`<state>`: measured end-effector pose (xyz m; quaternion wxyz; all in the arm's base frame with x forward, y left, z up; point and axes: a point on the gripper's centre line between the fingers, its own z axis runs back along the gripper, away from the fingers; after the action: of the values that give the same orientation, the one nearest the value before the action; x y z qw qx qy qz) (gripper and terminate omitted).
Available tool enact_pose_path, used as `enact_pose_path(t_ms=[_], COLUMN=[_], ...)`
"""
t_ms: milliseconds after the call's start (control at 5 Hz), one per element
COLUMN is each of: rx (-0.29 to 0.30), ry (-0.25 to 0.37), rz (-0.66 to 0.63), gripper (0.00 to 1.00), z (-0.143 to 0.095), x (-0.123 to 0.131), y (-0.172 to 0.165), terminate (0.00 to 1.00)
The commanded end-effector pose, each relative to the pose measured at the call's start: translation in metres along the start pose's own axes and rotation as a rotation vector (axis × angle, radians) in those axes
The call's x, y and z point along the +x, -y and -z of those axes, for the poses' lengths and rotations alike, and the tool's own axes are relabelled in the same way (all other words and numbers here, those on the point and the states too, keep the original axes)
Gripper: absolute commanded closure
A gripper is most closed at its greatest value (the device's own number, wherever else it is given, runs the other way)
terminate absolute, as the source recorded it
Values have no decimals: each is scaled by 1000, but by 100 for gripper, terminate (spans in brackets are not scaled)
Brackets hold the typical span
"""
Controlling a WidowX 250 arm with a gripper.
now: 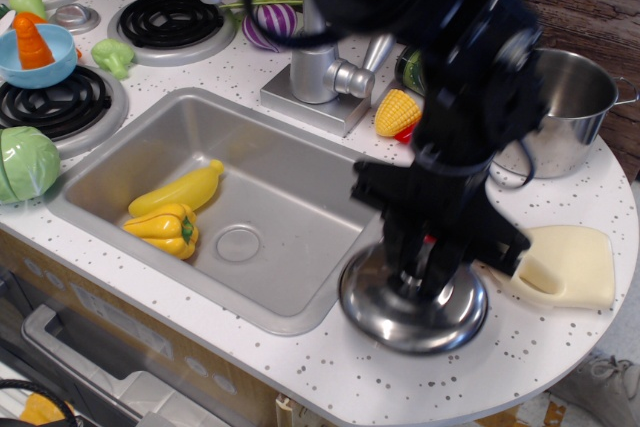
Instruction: Put lid on pot or pan
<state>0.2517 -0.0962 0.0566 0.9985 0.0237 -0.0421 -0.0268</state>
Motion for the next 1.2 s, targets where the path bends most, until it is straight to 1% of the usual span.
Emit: enact_pose_path(t_ms=[0,200,400,600,800,1000], rx=[28,65,90,134,120,105], ry=[124,195,254,293,303,303], rz=[25,52,109,167,225,268], gripper=[100,100,100,100,100,100], z=[-64,-77,-78,-74,-71,-67], x=[67,116,165,207,227,239], y=[15,19,28,27,17,8], terminate=[0,0,0,0,0,0])
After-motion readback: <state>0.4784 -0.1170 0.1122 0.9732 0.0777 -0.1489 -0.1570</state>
